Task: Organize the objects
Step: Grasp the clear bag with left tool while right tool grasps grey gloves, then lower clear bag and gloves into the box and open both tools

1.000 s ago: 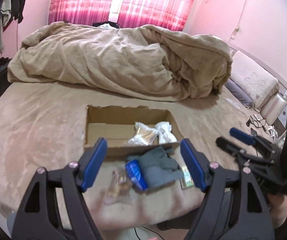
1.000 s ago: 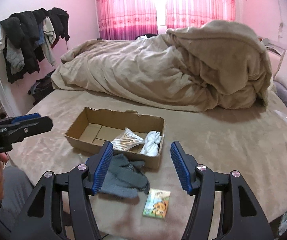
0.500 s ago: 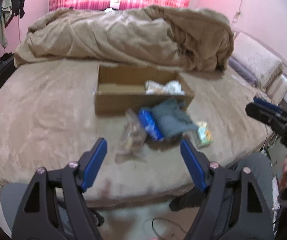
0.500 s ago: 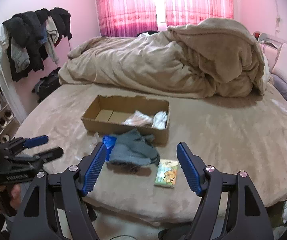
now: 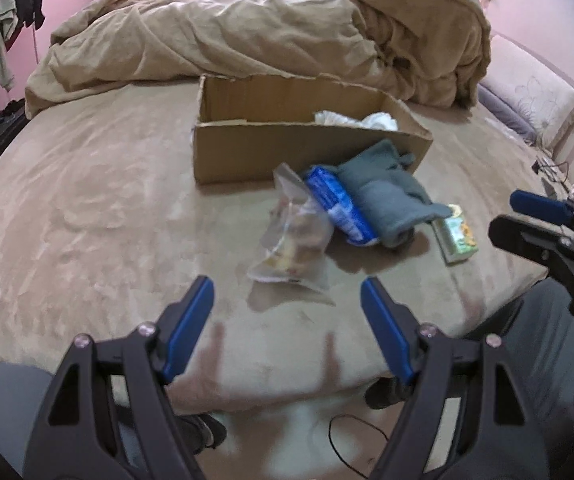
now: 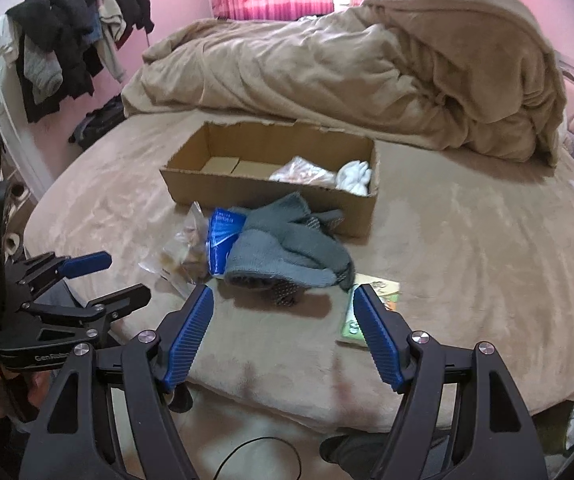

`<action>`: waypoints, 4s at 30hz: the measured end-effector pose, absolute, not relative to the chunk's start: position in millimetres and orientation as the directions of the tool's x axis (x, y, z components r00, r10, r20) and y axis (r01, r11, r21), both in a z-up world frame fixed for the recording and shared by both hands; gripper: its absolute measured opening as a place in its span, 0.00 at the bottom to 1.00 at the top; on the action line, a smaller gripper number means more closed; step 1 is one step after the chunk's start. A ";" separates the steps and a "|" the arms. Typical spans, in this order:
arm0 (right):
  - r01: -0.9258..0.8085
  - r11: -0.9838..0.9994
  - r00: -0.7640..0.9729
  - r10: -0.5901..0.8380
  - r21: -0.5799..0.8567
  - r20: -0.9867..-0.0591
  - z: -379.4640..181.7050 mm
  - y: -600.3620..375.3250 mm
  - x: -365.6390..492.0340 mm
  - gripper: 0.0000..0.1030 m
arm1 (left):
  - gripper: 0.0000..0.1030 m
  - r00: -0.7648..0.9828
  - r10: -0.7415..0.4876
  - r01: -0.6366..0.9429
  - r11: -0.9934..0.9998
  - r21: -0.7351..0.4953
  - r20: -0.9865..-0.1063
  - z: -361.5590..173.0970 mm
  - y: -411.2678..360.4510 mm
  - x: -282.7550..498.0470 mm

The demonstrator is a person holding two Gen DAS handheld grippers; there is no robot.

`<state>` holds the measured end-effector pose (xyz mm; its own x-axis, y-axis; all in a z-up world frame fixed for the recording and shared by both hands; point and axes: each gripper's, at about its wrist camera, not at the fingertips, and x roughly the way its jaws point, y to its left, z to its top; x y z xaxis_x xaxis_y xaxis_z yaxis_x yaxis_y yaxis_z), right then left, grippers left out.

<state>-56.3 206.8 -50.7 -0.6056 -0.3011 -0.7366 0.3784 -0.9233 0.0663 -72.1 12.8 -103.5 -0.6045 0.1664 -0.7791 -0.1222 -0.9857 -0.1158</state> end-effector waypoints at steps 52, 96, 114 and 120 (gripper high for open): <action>0.424 -0.896 -0.560 -0.376 0.135 -0.738 -61.5 189.6 -113.8 0.09 | 0.43 -0.665 0.234 -0.136 -0.972 -0.193 -0.709 -78.5 -0.4 -93.1; 0.540 -0.833 -0.508 -0.437 0.121 -0.742 -89.6 50.7 -226.9 0.24 | 0.43 -0.733 0.163 0.002 -0.970 -0.241 -0.661 -53.0 -101.7 -163.0; 0.434 -0.891 -0.656 -0.414 0.133 -0.631 -38.2 162.5 -197.6 0.49 | 0.43 -0.687 0.197 -0.062 -0.975 -0.214 -0.699 -56.7 -11.4 -218.2; 0.394 -0.898 -0.680 -0.427 0.195 -0.596 -37.2 200.3 -201.8 0.50 | 0.44 -0.642 0.207 -0.034 -0.970 -0.243 -0.738 -74.8 5.8 -256.1</action>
